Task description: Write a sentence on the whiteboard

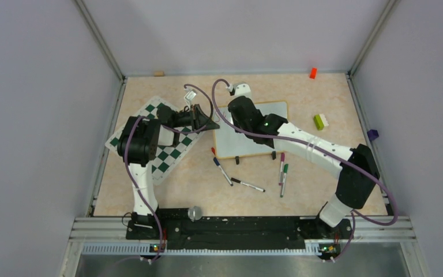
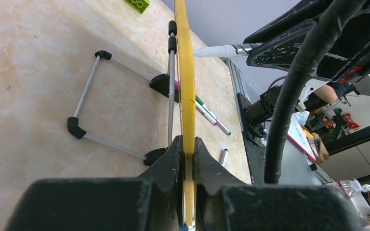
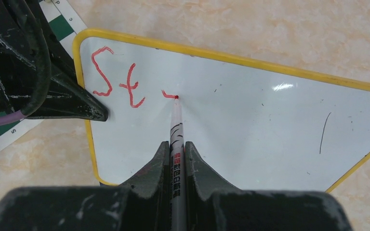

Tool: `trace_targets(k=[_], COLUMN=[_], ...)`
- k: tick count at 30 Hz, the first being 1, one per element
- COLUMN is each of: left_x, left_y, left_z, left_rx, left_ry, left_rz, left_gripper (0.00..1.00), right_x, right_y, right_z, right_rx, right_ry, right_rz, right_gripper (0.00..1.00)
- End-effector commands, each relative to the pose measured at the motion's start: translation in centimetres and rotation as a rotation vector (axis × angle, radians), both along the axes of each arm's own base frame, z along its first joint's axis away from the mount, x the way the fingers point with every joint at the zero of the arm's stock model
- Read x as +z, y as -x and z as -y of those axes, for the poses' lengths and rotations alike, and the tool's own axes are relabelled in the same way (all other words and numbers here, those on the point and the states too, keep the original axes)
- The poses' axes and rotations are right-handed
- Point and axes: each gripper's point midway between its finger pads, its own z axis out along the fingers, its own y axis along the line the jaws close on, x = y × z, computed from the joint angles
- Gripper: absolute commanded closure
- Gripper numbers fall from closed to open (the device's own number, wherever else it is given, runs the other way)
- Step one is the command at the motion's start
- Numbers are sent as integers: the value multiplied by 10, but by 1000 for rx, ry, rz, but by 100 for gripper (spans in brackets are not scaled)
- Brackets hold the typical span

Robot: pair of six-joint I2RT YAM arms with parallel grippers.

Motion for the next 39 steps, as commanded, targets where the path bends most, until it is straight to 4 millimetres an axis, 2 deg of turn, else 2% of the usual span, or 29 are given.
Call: trace_targets(k=[1, 8, 20, 39], left_x=[25, 24, 25, 24], left_y=[8, 8, 8, 8], left_z=[2, 3, 4, 4], left_rx=[-28, -35, -39, -40], left_ry=[19, 17, 17, 17], left_rz=[175, 173, 173, 172], left_gripper=[100, 100, 100, 100], right_x=[16, 19, 12, -3], right_y=[-16, -19, -15, 2], right_z=[3, -4, -14, 2], right_rx=[-35, -18, 30, 28], right_ry=[-16, -29, -45, -26], right_rz=[30, 34, 5, -36], right_gripper=[100, 100, 100, 100])
